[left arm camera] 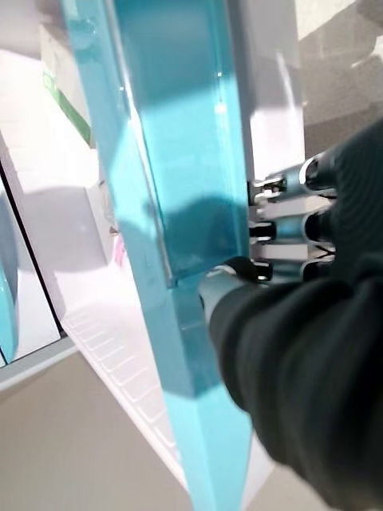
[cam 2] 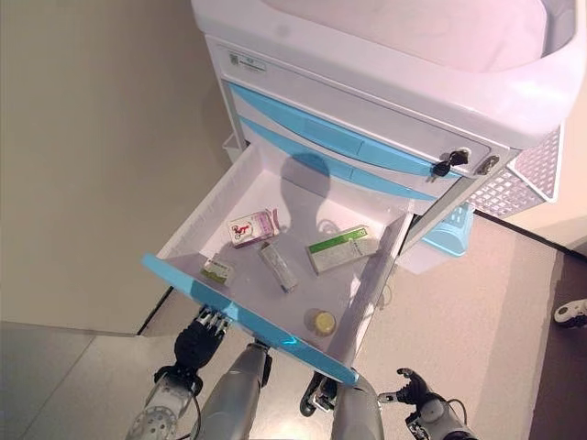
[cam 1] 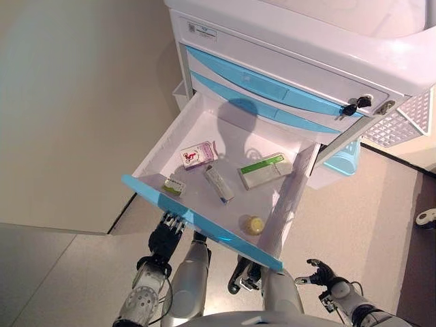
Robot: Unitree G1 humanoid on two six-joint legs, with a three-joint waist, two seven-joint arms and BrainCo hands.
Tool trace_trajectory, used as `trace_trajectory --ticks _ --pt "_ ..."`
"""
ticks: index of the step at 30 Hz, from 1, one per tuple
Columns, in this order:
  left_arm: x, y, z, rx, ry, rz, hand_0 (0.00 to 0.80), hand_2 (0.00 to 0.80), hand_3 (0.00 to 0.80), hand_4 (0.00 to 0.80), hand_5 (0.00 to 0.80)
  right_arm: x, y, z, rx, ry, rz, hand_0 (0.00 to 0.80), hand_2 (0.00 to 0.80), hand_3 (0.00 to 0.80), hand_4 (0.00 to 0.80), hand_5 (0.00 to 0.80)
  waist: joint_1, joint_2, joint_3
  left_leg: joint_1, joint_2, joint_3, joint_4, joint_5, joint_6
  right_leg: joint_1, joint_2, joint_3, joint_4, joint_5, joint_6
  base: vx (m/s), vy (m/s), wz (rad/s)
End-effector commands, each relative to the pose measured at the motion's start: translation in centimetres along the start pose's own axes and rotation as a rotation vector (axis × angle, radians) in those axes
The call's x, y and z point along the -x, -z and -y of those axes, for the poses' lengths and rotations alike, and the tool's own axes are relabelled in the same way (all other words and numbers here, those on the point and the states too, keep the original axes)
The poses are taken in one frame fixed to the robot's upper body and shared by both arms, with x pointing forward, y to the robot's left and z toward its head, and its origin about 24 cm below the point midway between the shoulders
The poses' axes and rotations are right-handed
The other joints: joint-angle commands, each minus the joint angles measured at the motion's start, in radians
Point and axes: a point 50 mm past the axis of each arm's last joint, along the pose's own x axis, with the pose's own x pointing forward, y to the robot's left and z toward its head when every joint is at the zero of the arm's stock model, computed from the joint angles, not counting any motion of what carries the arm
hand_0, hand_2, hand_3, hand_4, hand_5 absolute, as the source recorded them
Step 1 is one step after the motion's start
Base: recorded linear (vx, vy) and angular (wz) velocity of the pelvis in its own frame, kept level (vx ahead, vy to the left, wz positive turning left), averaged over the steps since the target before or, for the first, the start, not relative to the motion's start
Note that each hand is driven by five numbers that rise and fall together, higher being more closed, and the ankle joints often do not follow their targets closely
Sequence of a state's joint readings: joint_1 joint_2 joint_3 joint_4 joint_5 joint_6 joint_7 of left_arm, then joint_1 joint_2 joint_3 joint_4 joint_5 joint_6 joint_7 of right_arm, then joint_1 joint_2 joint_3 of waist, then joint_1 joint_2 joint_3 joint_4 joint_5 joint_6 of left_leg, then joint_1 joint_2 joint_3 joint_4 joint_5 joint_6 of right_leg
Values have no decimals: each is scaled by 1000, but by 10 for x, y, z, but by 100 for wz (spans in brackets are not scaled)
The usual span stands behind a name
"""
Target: Open the drawer and pick up the medicine
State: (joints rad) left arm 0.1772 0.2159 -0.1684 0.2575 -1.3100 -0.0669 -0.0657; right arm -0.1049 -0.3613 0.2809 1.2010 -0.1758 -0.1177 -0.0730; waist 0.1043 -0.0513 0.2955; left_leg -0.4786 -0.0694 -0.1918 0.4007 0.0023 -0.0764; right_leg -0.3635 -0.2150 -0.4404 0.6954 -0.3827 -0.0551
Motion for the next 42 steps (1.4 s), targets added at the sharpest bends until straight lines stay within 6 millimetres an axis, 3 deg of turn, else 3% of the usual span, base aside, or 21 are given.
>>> trace_trajectory --ticks 1,7,8,9,10,14,15,23,30,32,33,35,37,39,41,42 --pt "10 -103 57 10 303 521 800 800 800 800 800 4 21 14 18 46 -77 0 0 0 0 0 28 29 -76 -32 -45 51 106 -95 109 -40 10 89 -94 199 67 -4 34 -11" --pt "10 -88 44 42 211 479 800 800 800 800 800 0 7 20 -7 80 -31 0 0 0 0 0 15 28 -49 -44 -34 84 118 -106 121 -66 18 127 -93 211 70 -3 55 -14" --pt "13 -84 30 41 130 474 188 188 188 188 188 0 1 22 -12 93 -5 0 0 0 0 0 6 28 -40 -44 -27 98 115 -105 125 -72 23 144 -106 222 71 9 47 -17" --pt "14 -82 25 54 103 463 122 122 122 122 122 0 -1 23 -13 98 4 0 0 0 0 0 3 28 -36 -45 -26 101 114 -104 127 -74 25 147 -110 226 71 4 60 -30" --pt "16 -80 18 61 61 464 0 0 0 0 0 0 -3 24 -9 104 14 0 0 0 0 0 -2 29 -32 -45 -25 105 107 -100 128 -78 29 151 -117 230 72 -4 21 -40" --pt "24 -75 0 61 -53 453 0 0 0 0 0 0 -11 32 15 134 53 0 0 0 0 0 -15 31 -21 -44 -23 115 75 -86 128 -79 35 160 -150 248 77 0 33 -15" --pt "29 -71 -15 27 -150 434 0 0 0 0 0 0 -16 38 -2 162 84 0 0 0 0 0 -25 30 -16 -43 -21 120 50 -74 129 -84 41 169 -177 262 79 0 23 -11" --pt "22 -61 -42 -108 -369 362 0 0 0 0 0 3 -17 38 -32 181 106 0 0 0 0 0 -43 21 -8 -42 -20 132 -37 -34 126 -93 53 178 -262 298 87 8 14 -8" --pt "19 -56 -74 -413 -538 211 0 0 0 0 0 4 -21 43 -79 210 133 0 0 0 0 0 -71 16 -13 -15 -3 168 -139 4 118 -95 74 215 -361 356 103 27 33 -21" --pt "25 -52 -98 -671 -610 54 0 0 0 0 0 6 -26 54 -126 258 165 0 0 0 0 0 -92 18 -21 24 7 189 -210 28 112 -81 87 240 -420 388 115 45 66 -35" --pt "25 -52 -98 -671 -610 54 0 0 0 0 0 6 -26 54 -126 258 165 0 0 0 0 0 -92 18 -21 24 7 189 -210 28 112 -81 87 240 -420 388 115 36 87 -40" --pt "35 -52 -124 -880 -714 -105 0 0 0 0 0 10 -36 68 -159 309 229 0 0 0 0 0 -113 15 -30 44 19 226 -265 69 113 -76 94 262 -479 439 117 -32 98 -44" --pt "37 -53 -130 -924 -742 -134 0 0 0 0 0 12 -40 72 -148 319 260 0 0 0 0 0 -116 14 -32 55 21 234 -278 72 111 -73 97 272 -488 442 120 5 63 -57" --pt "52 -51 -148 -1089 -820 -288 0 0 0 0 0 28 -53 104 -137 430 377 0 0 0 0 0 -141 5 -46 91 20 269 -324 77 104 -60 103 305 -526 465 134 75 82 -32" --pt "54 -51 -151 -1086 -840 -297 0 0 0 0 0 33 -56 110 -141 453 409 0 0 0 0 0 -144 4 -48 100 20 278 -334 78 102 -58 105 314 -533 469 137 43 51 -39" --pt "58 -50 -155 -1154 -863 -357 0 0 0 0 0 43 -61 126 -156 510 460 0 0 0 0 0 -156 -3 -53 118 20 298 -349 76 100 -51 109 334 -551 483 144 44 55 -36"
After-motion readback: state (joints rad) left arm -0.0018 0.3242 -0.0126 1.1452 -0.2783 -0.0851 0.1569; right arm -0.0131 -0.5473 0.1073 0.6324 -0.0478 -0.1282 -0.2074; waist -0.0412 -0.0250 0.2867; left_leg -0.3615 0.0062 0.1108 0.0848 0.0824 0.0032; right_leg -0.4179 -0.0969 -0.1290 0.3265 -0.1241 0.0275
